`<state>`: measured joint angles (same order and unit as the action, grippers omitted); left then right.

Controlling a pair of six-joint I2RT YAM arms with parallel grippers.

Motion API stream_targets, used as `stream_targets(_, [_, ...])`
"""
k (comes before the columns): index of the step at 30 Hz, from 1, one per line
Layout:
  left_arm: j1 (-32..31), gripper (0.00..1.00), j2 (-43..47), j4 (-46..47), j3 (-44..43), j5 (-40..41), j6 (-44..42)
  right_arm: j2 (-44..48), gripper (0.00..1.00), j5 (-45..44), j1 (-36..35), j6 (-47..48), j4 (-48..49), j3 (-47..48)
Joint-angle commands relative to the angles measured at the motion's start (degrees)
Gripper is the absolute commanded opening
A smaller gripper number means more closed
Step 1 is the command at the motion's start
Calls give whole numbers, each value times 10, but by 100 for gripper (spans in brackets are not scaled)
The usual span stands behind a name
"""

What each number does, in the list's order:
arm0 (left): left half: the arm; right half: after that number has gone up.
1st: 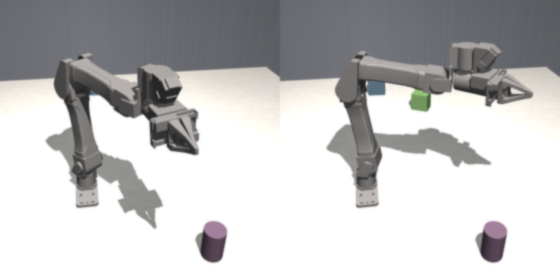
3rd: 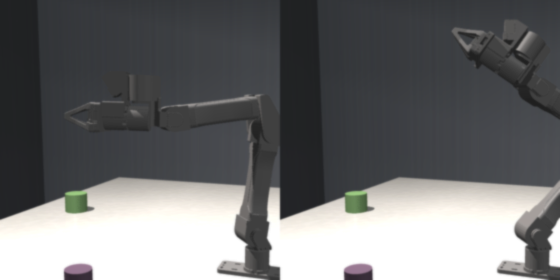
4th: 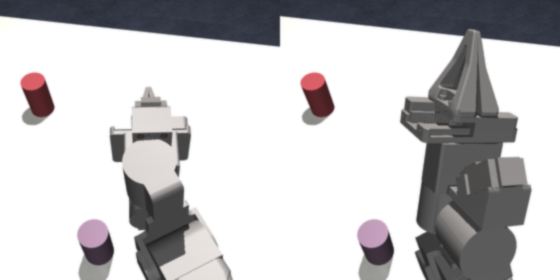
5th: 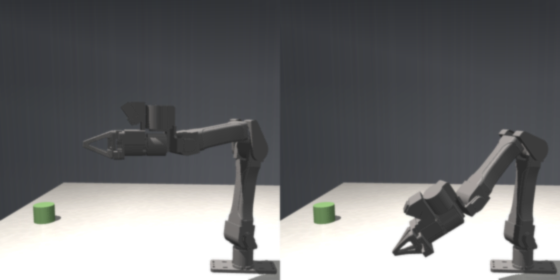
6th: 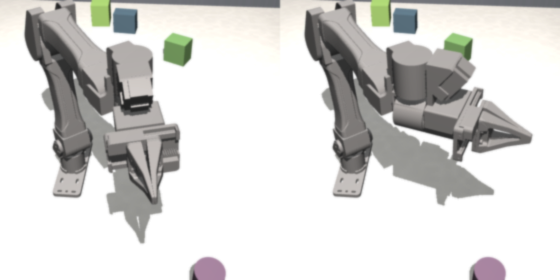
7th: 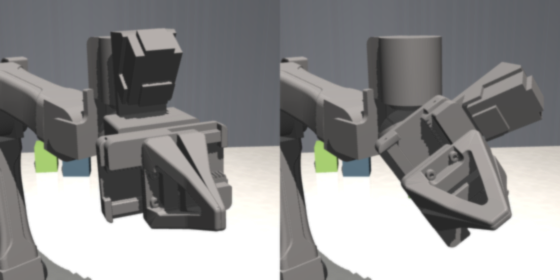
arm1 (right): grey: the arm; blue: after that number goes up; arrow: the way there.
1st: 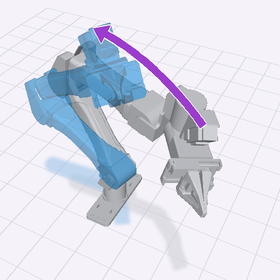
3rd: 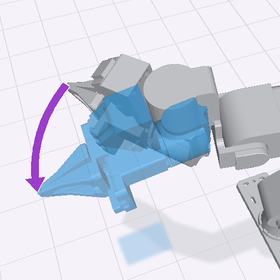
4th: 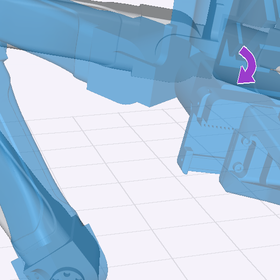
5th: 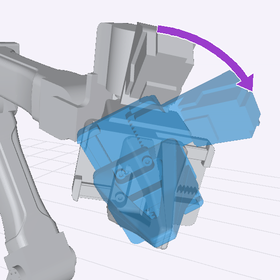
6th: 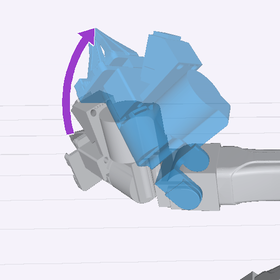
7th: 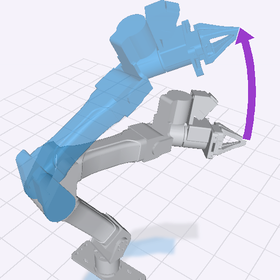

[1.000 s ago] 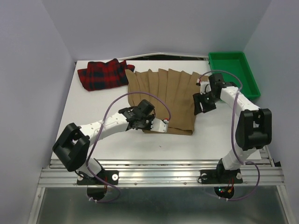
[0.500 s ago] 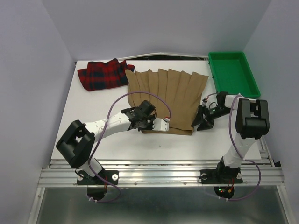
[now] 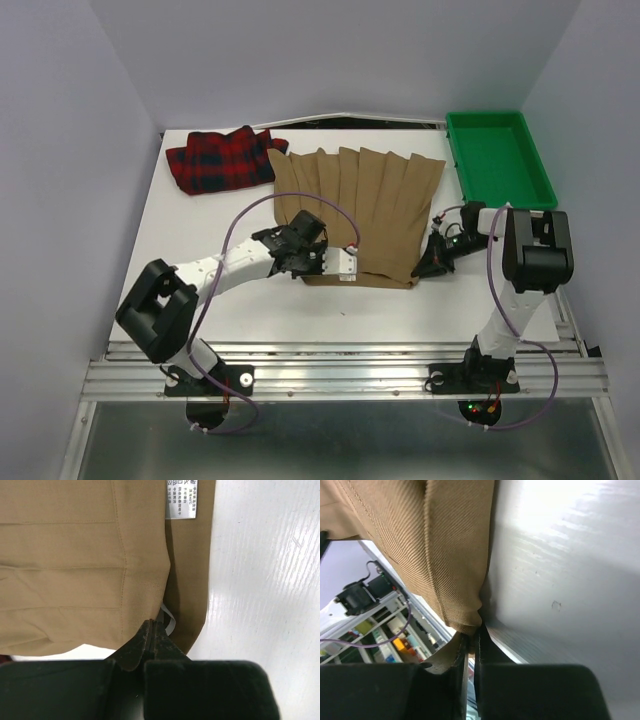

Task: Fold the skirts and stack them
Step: Flatten the skirt out

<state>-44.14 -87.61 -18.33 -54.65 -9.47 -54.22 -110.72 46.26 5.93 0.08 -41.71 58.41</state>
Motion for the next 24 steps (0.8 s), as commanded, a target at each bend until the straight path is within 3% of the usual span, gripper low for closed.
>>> stream_targets(1, [18, 0, 91, -21, 13, -25, 5, 34, 1, -94, -2, 16, 49, -9])
stream_targets(6, [25, 0, 168, -40, 91, -20, -11, 84, 1, -142, -2, 17, 45, -25])
stream_targets(10, [25, 0, 153, -32, 170, -12, -37, 82, 1, -144, -2, 55, 19, -24])
stream_targets(14, [25, 0, 95, -36, 170, -24, -48, 78, 42, -125, -2, 80, -35, 7])
stream_targets(17, [25, 0, 68, -54, 155, -34, -64, 98, 55, -158, -2, 102, -60, 70])
stream_targets(23, [24, 0, 63, -80, 157, -20, -97, 98, 57, -174, -2, 110, -70, 256])
stream_targets(24, [25, 5, 75, -81, 161, -20, -110, 78, 57, -163, -2, 108, -64, 278])
